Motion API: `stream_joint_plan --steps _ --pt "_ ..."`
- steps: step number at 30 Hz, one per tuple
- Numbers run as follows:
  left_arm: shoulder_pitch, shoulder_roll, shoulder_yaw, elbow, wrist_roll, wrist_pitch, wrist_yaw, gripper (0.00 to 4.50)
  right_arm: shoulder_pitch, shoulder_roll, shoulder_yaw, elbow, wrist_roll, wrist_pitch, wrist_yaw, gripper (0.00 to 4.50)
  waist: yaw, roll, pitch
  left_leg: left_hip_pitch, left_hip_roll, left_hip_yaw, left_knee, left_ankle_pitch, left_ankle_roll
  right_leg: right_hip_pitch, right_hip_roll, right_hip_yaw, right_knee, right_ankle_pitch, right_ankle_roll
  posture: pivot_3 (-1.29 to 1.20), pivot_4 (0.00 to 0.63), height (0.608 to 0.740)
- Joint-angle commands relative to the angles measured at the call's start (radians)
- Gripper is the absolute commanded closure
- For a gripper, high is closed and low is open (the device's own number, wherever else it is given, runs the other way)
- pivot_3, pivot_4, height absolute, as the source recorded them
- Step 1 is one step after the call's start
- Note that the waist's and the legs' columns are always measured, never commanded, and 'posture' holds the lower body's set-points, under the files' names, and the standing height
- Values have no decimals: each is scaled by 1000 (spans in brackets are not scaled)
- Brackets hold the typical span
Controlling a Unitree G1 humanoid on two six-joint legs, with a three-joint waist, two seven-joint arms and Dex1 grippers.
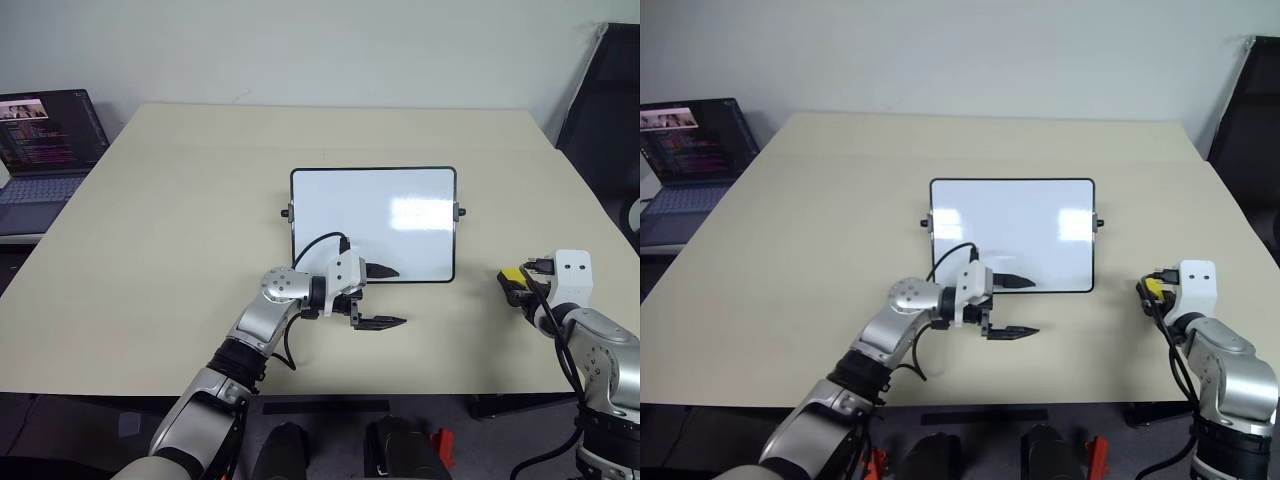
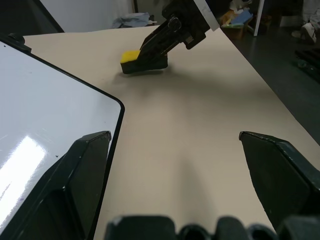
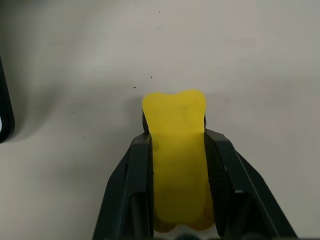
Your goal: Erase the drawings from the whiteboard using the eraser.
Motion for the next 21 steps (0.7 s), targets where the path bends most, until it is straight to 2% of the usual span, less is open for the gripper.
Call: stream_joint_plan --steps 1,4,11,18,21 --pt "-21 -6 17 -22 8 -23 14 0 -4 -14 -3 -6 16 -18 1 3425 0 0 0 0 0 0 0 0 0 0 0 0 0 0 0 0 150 740" --pt "-22 -4 19 -22 9 -22 15 0 -5 -17 -1 0 16 -22 -5 2509 0 0 0 0 0 0 0 0 0 0 0 0 0 0 0 0 150 740" --pt "-15 0 17 -31 9 -21 16 0 -14 -15 1 12 13 -24 -20 19 0 0 0 0 0 0 0 0 0 0 0 0 0 0 0 0 150 740" --pt "19 20 31 -83 5 16 43 0 -3 -21 -11 -31 15 -29 -37 19 -1 0 0 0 0 0 0 0 0 0 0 0 0 0 0 0 150 740" --pt "93 43 74 -195 -21 116 113 0 33 -13 -61 -130 25 -14 -52 19 0 1 0 0 1 0 0 0 0 0 0 0 0 0 0 0 150 740"
